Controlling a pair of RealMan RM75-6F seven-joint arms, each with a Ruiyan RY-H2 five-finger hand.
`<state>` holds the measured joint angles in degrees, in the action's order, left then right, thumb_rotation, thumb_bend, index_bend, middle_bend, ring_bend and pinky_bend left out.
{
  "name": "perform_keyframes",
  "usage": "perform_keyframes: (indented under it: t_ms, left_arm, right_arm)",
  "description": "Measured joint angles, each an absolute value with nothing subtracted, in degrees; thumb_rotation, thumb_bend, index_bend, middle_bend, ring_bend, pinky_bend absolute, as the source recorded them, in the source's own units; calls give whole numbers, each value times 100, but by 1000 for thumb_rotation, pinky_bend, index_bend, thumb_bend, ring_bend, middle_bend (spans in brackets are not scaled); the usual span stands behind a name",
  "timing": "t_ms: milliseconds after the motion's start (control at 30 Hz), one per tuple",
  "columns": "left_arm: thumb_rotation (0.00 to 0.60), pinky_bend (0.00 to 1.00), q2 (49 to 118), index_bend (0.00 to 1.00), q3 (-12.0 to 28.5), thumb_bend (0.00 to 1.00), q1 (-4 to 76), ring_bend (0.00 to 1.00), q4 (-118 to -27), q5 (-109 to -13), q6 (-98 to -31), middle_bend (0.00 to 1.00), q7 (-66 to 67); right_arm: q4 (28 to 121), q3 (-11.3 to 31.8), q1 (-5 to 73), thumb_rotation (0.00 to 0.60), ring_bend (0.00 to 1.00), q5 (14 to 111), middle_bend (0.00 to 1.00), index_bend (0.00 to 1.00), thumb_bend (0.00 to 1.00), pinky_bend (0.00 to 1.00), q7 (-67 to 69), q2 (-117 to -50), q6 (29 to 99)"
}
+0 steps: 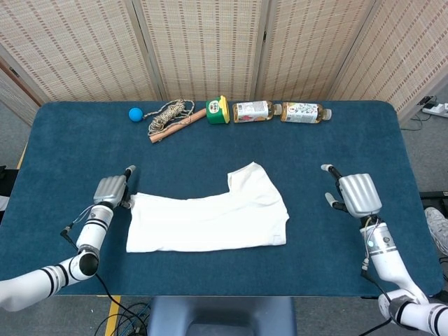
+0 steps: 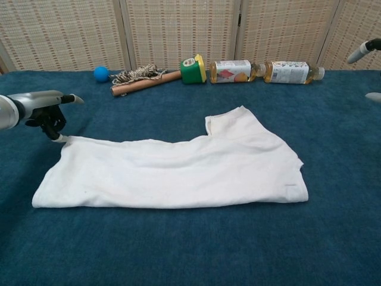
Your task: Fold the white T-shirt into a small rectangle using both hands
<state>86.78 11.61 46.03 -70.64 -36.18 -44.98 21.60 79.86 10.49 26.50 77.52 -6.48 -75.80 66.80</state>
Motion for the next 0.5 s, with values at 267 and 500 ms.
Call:
perform_keyframes:
  t_ms: [267,500]
  left_arm:
    - [600,933,7964,0,1163,351,4148,740,-8173,-4154,-5212,801,1825]
    - [600,933,7392,0,1029,350,3653,740,-9003,-5000,-5781,801,1411]
  right_arm:
    - [8073,1310,3360,600,923,6956,879,150,364,1000,-1025,-7622,5413]
    - [7835,1490,4157,600,923,5608,879,145,368,1000,-1976,-7965,4571]
